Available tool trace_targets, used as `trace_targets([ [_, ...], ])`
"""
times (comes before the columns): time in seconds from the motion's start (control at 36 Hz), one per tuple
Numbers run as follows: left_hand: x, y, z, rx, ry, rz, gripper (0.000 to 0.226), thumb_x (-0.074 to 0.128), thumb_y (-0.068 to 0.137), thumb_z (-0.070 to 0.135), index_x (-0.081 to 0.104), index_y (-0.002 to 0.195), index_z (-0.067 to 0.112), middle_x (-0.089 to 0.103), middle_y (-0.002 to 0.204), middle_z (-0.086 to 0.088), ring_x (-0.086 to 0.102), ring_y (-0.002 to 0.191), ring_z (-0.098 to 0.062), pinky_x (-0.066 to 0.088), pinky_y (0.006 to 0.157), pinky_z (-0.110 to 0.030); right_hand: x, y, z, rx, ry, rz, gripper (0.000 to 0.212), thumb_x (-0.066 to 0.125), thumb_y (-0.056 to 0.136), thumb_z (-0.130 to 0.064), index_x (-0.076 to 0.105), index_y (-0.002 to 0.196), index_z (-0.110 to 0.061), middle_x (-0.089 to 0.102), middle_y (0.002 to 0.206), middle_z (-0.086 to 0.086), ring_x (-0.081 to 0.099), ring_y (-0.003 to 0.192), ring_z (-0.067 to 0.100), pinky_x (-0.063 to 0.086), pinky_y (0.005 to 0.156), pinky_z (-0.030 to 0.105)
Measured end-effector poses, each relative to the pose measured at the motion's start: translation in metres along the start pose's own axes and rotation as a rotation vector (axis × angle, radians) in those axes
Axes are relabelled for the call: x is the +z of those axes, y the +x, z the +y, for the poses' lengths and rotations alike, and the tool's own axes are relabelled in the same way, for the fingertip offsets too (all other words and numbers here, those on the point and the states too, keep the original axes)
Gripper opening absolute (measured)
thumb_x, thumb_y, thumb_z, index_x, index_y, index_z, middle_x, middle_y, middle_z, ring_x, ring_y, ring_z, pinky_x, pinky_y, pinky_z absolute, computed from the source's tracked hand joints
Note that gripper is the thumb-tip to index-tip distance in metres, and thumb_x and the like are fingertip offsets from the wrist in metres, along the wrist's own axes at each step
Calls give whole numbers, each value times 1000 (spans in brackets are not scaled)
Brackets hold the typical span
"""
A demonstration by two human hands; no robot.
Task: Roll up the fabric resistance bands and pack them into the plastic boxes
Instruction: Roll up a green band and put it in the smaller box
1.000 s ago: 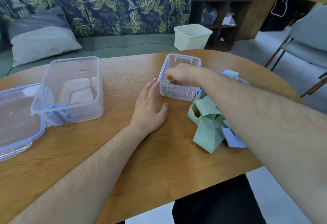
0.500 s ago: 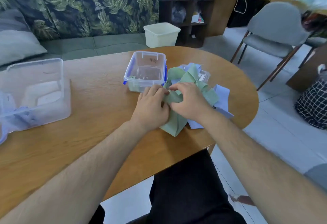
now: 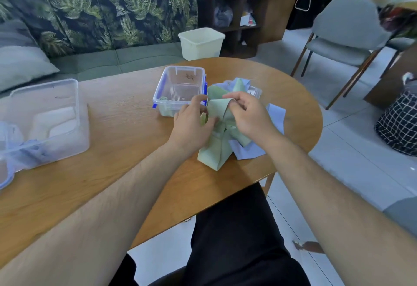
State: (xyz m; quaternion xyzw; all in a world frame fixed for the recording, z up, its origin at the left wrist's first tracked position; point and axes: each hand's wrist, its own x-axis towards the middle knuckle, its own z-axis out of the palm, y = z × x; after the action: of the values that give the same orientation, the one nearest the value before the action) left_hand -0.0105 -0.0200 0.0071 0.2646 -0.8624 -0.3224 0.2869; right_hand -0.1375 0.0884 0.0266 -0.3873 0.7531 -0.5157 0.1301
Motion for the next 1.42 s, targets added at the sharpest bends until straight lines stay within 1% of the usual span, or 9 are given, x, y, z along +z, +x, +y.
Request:
trace_targets([
  [0.19, 5, 9, 6, -90, -260, 1, 23, 67, 96, 22, 55, 116, 22, 54, 84, 12, 54, 79, -4, 44, 79, -26, -11, -5, 3, -92, -18, 140, 29, 56, 94, -12, 55, 117, -29, 62, 121, -2, 58, 110, 13, 48, 100, 36],
  [0.33, 6, 12, 19, -94, -420, 14, 27, 67, 96, 22, 52, 119, 24, 61, 90, -12, 61, 82, -21, 50, 78, -28, -15, -24, 8, -374, -257, 260, 24, 51, 72, -15, 58, 95, -12, 47, 95, 3, 46, 90, 21, 45, 82, 38],
  [0.42, 6, 14, 27, -80, -466, 53, 16, 65, 97, 17, 55, 106, 26, 60, 87, -13, 61, 79, -22, 49, 71, -20, -10, -31, 13, -298, -298, 122, 22, 58, 75, -21, 58, 96, -16, 50, 93, -1, 47, 88, 16, 45, 79, 31],
  [0.53, 5, 18, 32, -71, -507, 79, 14, 64, 97, 13, 61, 95, 27, 63, 84, 0, 65, 80, -21, 57, 76, -30, -4, -31, 21, -190, -237, 92, 27, 72, 85, -23, 56, 107, -20, 58, 102, -5, 55, 94, 16, 45, 81, 21],
  [0.69, 5, 16, 22, -8, -301, 56, 18, 59, 98, 10, 63, 113, 21, 66, 109, 8, 62, 96, -6, 52, 90, -25, 0, -25, 25, -69, -182, 88, 18, 66, 92, -14, 64, 109, -19, 65, 99, -1, 61, 88, 11, 53, 83, 31],
  [0.83, 11, 10, 4, -64, 80, -3, 20, 60, 96, 17, 58, 115, 13, 59, 115, -4, 57, 106, -23, 48, 92, -38, 4, -21, 32, -95, -282, 135, 15, 65, 91, -12, 70, 104, -16, 55, 100, -2, 55, 78, 7, 44, 74, 14],
  [0.92, 14, 7, 2, -102, 269, -82, 27, 61, 94, 24, 59, 118, 12, 64, 117, -7, 53, 113, -32, 44, 96, -42, 8, -20, 33, -84, -367, 84, 17, 64, 92, -18, 75, 105, -16, 57, 90, -3, 53, 81, 11, 40, 69, 23],
  [1.03, 20, 7, 5, -82, 462, -166, 30, 52, 95, 20, 56, 124, 12, 61, 123, -8, 45, 122, -33, 35, 98, -39, 12, -18, 30, -75, -413, -20, 26, 67, 92, -23, 73, 116, -17, 62, 102, 0, 59, 93, 16, 51, 82, 33],
  [1.42, 14, 8, -7, -27, 449, -93, 16, 52, 101, 26, 62, 110, 18, 58, 119, -3, 46, 116, -28, 31, 96, -38, 19, -11, 28, -55, -558, -82, 14, 69, 91, -22, 72, 102, -16, 56, 111, 5, 54, 109, 25, 50, 89, 43],
])
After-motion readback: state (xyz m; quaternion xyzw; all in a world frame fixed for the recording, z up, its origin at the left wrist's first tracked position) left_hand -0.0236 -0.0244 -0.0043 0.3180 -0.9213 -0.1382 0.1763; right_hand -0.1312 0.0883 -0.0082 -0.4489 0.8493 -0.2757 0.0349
